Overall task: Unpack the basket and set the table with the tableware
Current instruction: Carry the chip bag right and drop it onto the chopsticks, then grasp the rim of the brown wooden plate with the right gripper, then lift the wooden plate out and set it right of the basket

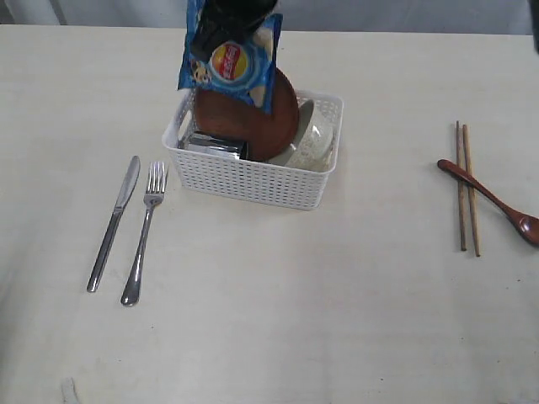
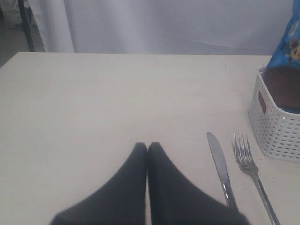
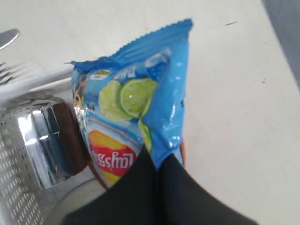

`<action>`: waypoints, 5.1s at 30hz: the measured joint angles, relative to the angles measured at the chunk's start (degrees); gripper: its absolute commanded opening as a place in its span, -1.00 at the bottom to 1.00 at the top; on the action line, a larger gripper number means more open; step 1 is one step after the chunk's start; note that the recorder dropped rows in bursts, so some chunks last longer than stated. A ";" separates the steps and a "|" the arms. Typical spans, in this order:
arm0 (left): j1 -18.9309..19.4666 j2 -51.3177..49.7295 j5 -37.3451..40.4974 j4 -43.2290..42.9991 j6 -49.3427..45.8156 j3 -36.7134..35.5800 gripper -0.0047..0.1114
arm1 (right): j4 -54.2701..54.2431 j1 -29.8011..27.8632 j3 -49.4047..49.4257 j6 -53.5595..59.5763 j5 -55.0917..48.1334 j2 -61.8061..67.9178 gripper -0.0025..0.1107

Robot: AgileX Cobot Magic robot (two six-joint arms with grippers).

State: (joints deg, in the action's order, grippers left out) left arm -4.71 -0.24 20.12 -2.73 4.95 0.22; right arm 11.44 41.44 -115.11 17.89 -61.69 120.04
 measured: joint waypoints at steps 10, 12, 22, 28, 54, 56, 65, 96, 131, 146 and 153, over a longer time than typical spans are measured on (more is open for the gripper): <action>0.00 0.00 0.00 0.00 0.00 0.00 -0.92 | 4.57 -6.46 0.00 -7.71 -2.85 -8.46 -0.96; 0.00 0.00 0.00 0.00 0.00 0.00 -0.92 | 4.30 -10.67 0.34 -9.99 -3.69 -9.01 -0.96; 0.00 0.00 0.00 0.00 0.00 0.00 -0.92 | -14.92 -37.55 15.92 -14.72 1.64 -9.29 -0.96; 0.00 0.00 0.00 0.00 0.00 0.00 -0.92 | -26.81 -49.88 26.52 -10.54 7.08 -9.06 -0.88; 0.00 0.00 0.00 0.00 0.00 0.00 -0.92 | -30.77 -39.70 14.70 -7.28 5.90 -16.03 0.03; 0.00 0.00 0.00 0.00 0.00 0.00 -0.92 | -31.73 -36.28 13.62 -3.90 5.90 -16.30 0.03; 0.00 0.00 0.00 0.00 0.00 0.00 -0.92 | -30.56 -17.09 12.08 5.43 6.80 -10.56 0.03; 0.00 0.00 0.00 0.00 0.00 0.00 -0.92 | -19.63 -10.56 5.73 12.74 6.08 5.39 -0.28; 0.00 0.00 0.00 0.00 0.00 0.00 -0.92 | -13.85 -25.92 5.64 -3.19 6.19 -10.00 -0.96; 0.00 0.00 0.00 0.00 0.00 0.00 -0.92 | -23.08 -40.31 5.64 -9.45 4.64 9.77 -0.96; 0.00 0.00 0.00 0.00 0.00 0.00 -0.92 | -21.55 -41.09 5.64 -12.05 5.74 11.95 -0.87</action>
State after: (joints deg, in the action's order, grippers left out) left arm -4.71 -0.24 20.12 -2.73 4.95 0.22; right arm -10.11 0.36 -109.47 5.85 -55.95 131.99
